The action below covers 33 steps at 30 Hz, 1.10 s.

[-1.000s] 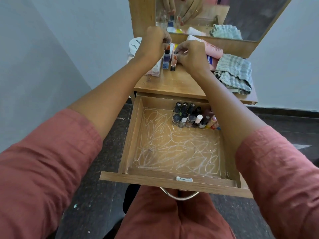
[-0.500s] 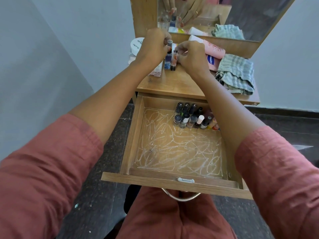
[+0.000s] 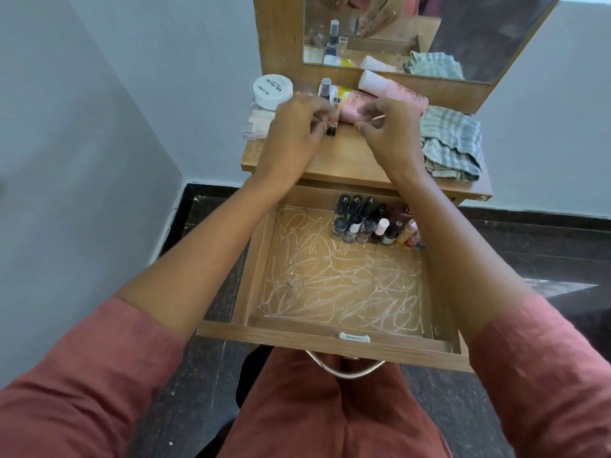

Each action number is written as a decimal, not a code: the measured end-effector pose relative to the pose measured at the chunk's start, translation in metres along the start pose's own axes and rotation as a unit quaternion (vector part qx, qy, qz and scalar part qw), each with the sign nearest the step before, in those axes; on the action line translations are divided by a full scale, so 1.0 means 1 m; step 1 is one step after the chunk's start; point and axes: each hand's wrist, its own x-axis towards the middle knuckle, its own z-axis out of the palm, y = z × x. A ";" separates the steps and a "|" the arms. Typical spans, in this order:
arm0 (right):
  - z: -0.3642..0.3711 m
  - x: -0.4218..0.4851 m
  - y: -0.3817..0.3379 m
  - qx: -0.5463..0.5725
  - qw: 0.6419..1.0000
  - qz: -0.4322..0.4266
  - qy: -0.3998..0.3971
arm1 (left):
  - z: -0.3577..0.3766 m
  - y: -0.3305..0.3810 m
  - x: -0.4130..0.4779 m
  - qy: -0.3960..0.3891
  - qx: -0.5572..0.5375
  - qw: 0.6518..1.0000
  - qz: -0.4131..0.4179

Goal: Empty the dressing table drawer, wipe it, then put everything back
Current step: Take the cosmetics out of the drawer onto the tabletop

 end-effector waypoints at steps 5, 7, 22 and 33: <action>-0.012 -0.040 0.006 0.020 0.999 0.028 -0.016 | 0.016 -0.005 -0.042 -0.064 -0.008 0.997 -0.031; -0.014 -0.056 0.013 0.024 0.999 0.038 -0.028 | 0.024 -0.008 -0.057 -0.099 0.006 0.994 -0.041; 0.025 -0.108 0.057 -0.210 0.971 -0.021 -0.113 | 0.073 -0.019 -0.094 -0.193 0.079 0.972 -0.107; 0.033 -0.107 0.057 -0.289 0.950 -0.038 -0.111 | 0.082 -0.019 -0.096 -0.189 0.102 0.970 -0.117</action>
